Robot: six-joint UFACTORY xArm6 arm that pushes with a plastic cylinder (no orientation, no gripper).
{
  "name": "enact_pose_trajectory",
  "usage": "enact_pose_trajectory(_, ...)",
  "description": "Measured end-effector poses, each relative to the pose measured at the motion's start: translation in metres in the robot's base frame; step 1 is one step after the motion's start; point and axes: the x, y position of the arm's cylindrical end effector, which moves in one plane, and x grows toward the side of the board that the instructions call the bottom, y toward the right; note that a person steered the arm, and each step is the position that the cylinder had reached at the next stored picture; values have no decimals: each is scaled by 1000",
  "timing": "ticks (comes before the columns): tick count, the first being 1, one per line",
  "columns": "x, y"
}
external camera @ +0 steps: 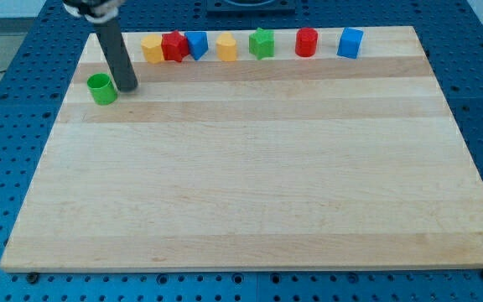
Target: Move the green circle to the left center of the board
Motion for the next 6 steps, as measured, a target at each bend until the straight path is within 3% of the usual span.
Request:
enact_pose_trajectory(1,-46,-6)
enact_pose_trajectory(3,21,-31)
enact_pose_trajectory(4,65,5)
enact_pose_trajectory(6,66,-47)
